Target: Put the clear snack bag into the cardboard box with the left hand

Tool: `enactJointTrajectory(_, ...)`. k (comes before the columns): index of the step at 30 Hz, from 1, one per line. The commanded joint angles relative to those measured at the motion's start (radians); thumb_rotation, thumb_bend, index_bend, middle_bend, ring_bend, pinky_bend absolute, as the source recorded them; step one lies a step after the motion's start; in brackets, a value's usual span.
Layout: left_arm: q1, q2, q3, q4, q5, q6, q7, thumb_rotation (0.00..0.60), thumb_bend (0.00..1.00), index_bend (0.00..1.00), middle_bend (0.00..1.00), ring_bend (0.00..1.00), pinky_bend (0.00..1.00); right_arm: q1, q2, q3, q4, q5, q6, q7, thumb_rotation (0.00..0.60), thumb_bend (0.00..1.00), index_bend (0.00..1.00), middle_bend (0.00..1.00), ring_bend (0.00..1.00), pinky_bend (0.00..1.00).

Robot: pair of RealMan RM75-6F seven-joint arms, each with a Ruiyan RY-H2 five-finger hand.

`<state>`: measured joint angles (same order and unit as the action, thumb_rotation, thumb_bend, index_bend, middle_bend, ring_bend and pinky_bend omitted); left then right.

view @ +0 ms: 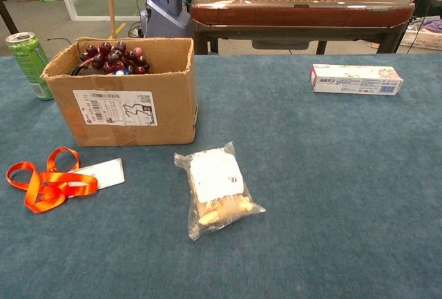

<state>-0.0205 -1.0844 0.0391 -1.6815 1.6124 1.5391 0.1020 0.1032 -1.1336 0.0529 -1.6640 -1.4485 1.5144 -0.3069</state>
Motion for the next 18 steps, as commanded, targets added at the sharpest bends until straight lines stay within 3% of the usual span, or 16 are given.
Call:
enactJointTrajectory(1, 0.005, -0.002, -0.004, 0.001, 0.002, 0.013, 0.001, 0.600, 0.30, 0.25, 0.15, 0.23, 0.42, -0.003, 0.000, -0.002, -0.003, -0.008, 0.001, 0.001, 0.600, 0.09, 0.33, 0.26, 0.21, 0.33)
enactJointTrajectory(13, 0.003, -0.013, 0.005, 0.008, 0.016, 0.005, 0.004, 0.600, 0.30, 0.25, 0.16, 0.23, 0.42, -0.010, 0.018, -0.001, -0.022, -0.021, -0.003, 0.020, 0.600, 0.09, 0.33, 0.26, 0.21, 0.33)
enactJointTrajectory(18, 0.001, -0.018, 0.013, 0.005, 0.043, 0.010, -0.003, 0.600, 0.30, 0.25, 0.21, 0.23, 0.38, -0.014, 0.029, -0.004, -0.035, -0.032, -0.004, 0.024, 0.600, 0.09, 0.33, 0.27, 0.21, 0.33)
